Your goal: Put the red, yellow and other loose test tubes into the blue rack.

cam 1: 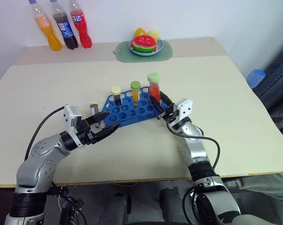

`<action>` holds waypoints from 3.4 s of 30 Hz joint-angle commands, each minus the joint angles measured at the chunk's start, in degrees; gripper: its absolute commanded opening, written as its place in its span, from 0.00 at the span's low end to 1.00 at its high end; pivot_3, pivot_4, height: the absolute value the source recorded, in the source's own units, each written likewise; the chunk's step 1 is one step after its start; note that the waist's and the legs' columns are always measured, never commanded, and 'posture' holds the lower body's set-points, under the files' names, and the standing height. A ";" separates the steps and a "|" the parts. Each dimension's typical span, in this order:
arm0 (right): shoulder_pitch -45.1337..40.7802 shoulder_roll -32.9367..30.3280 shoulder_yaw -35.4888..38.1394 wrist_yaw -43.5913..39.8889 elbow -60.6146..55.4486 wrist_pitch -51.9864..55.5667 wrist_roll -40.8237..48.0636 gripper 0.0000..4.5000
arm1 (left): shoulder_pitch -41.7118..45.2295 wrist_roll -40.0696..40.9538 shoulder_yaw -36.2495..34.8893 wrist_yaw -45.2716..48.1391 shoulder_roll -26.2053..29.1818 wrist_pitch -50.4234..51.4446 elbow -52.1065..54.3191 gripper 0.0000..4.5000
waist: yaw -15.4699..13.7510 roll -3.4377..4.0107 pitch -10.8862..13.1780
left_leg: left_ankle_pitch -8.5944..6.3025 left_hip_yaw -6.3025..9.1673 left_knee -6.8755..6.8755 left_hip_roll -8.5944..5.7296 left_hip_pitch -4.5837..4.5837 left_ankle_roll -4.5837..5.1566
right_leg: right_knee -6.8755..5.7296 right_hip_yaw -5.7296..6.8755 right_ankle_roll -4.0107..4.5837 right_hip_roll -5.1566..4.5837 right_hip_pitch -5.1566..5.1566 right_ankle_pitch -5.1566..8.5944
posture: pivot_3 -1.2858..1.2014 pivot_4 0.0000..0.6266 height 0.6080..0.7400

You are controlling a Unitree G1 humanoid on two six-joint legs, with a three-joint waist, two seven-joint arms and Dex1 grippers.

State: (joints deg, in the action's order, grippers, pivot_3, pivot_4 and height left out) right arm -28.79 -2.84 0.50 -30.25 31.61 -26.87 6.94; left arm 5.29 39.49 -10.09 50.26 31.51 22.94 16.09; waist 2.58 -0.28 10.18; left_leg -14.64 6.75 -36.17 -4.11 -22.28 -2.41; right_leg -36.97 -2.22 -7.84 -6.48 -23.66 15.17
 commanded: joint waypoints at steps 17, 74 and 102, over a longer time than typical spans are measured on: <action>-4.69 -0.14 1.33 1.60 19.55 -12.58 0.00 0.18 | -1.35 1.29 -2.56 -1.42 0.74 0.29 4.56 0.80 | -0.01 -0.35 -0.22 | -0.03 -0.05 0.20 0.04 0.90 0.03 | 0.10 -0.11 0.06 0.06 0.80 0.06 | 0.52 0.24 1.00; 2.76 2.15 1.90 -3.66 12.83 -10.84 2.72 0.18 | 0.99 0.59 -0.07 -0.99 -0.33 0.09 2.82 0.80 | -0.07 -0.95 -0.63 | -0.10 0.03 0.70 0.26 0.95 0.10 | 0.83 -0.03 0.06 0.26 0.98 0.06 | 0.52 0.24 1.00; 7.74 -19.22 4.24 -1.91 -38.74 40.04 15.50 0.18 | 0.65 -0.46 1.21 -1.12 -2.51 -0.78 2.19 0.80 | -0.69 -0.40 -0.32 | -0.10 -0.03 0.71 0.11 0.71 0.09 | 0.81 -0.11 0.05 0.05 0.72 0.05 | 0.52 0.24 1.00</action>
State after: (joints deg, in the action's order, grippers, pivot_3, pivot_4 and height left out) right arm -19.78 -19.54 2.00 -32.38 2.20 3.04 17.13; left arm 5.42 39.14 -9.43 48.60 29.09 23.21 17.98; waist 1.89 -0.67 9.86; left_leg -14.73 6.71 -35.47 -4.02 -21.62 -2.31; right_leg -36.16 -2.33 -7.79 -6.47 -22.98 15.22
